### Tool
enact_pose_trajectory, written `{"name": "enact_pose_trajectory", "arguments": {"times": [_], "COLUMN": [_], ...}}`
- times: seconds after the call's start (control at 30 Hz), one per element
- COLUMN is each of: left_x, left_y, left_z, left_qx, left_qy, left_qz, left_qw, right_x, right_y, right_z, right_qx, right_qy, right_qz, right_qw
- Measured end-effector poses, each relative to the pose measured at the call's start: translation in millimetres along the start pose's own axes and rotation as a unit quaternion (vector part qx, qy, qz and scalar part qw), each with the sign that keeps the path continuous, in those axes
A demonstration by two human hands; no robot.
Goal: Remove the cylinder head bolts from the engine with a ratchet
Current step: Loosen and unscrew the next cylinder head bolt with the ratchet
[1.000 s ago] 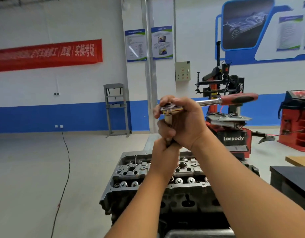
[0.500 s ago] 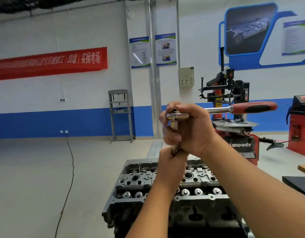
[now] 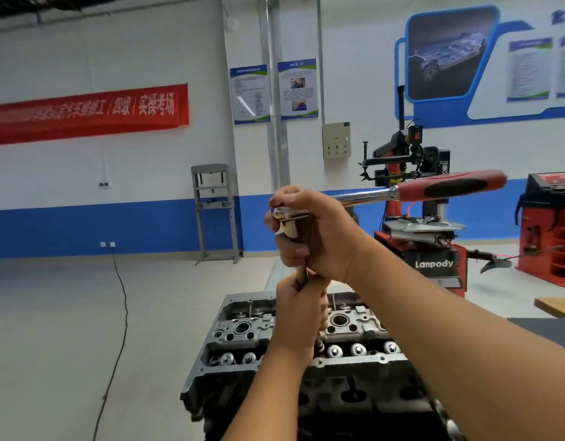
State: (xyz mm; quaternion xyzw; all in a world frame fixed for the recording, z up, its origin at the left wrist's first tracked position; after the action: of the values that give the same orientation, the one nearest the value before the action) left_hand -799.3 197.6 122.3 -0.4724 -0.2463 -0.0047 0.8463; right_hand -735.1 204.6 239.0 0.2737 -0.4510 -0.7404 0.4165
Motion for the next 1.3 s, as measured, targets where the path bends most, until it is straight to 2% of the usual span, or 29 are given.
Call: {"name": "enact_pose_trajectory", "arguments": {"times": [0.07,0.13,0.2,0.27,0.33,0.37,0.4,0.47,0.53,0.57,0.63,0.7,0.77,0.83,0.87,0.93,1.03,1.13,1.2,1.3], "left_x": [-0.1,0.6,3.2,7.8,6.4,2.5,0.5,-8.6,-7.5,-4.9,-1.5,1.0,5.6,6.3,5.2,1.9,-0.7,-1.3,-7.7,-22.9], "left_y": [-1.4,-0.4,10.3,18.8,24.5,24.1,18.5,13.3,9.9,6.9,5.8,7.7,9.5,10.6,10.0,8.2,4.4,0.9,-5.6,-12.8], "left_z": [-2.4,-2.1,3.4,3.9,4.4,3.8,0.4,-3.9,-6.1,-8.1,-9.3,-10.2,-13.4,-15.8,-16.4,-15.6,-16.4,-16.8,-14.4,-15.9], "left_qx": [0.003,0.068,0.107,0.071,0.045,0.043,0.036,-0.003,-0.04,-0.05,-0.044,-0.025,0.016,0.051,0.058,0.031,-0.022,-0.004,0.009,0.027], "left_qy": [0.002,-0.013,-0.037,-0.052,-0.069,-0.074,-0.065,-0.023,0.023,0.033,0.033,0.028,0.032,0.028,0.025,0.027,0.042,0.05,0.078,0.127], "left_qz": [0.006,0.039,0.088,0.127,0.104,0.071,0.031,-0.04,-0.067,-0.068,-0.044,-0.008,0.01,0.018,0.016,-0.009,-0.047,-0.023,0.042,0.11], "left_qw": [1.0,0.997,0.99,0.988,0.991,0.994,0.997,0.999,0.997,0.996,0.998,0.999,0.999,0.998,0.998,0.999,0.998,0.999,0.996,0.985], "right_x": [0.6,4.1,11.0,21.9,27.6,27.7,24.9,12.4,-2.3,-8.8,-16.1,-16.0,-12.4,-5.2,-2.4,-2.8,-11.9,-25.3,-27.2,-16.9], "right_y": [-3.3,-9.7,-16.9,-24.4,-31.3,-30.1,-25.4,-14.8,-5.7,-4.3,-4.5,-8.4,-13.5,-13.3,-11.2,-4.4,-1.1,-9.3,-9.4,-12.0], "right_z": [1.2,-2.0,-9.0,-16.6,-17.1,-14.9,-11.1,-4.4,-3.7,-4.8,-7.5,-12.8,-19.7,-25.5,-26.2,-21.0,-10.6,-3.9,-4.1,-13.0], "right_qx": [-0.007,-0.042,-0.123,-0.197,-0.232,-0.229,-0.203,-0.109,-0.034,-0.024,-0.024,-0.058,-0.119,-0.169,-0.178,-0.143,-0.032,-0.006,-0.01,-0.044], "right_qy": [0.003,-0.038,-0.145,-0.274,-0.338,-0.325,-0.283,-0.134,-0.011,0.004,-0.025,-0.091,-0.171,-0.217,-0.214,-0.143,-0.004,-0.014,-0.018,-0.046], "right_qz": [0.054,0.07,0.041,-0.031,-0.097,-0.122,-0.139,-0.126,-0.036,0.022,0.103,0.115,0.049,-0.07,-0.124,-0.149,0.019,0.147,0.157,0.111], "right_qw": [0.999,0.996,0.981,0.941,0.907,0.91,0.927,0.977,0.999,0.999,0.994,0.988,0.977,0.959,0.953,0.968,0.999,0.989,0.987,0.992]}}
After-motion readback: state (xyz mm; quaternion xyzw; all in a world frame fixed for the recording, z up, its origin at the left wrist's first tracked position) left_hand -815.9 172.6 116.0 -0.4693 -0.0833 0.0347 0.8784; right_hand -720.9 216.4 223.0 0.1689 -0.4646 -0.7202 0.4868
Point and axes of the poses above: each hand's wrist, its own z-axis towards the middle knuckle, its own x-axis out of the palm, y = z × x, the point moved 2 cm from there along z, towards the middle knuckle, and after that the axes turned 10 degrees about -z, right-handed, at the moved point
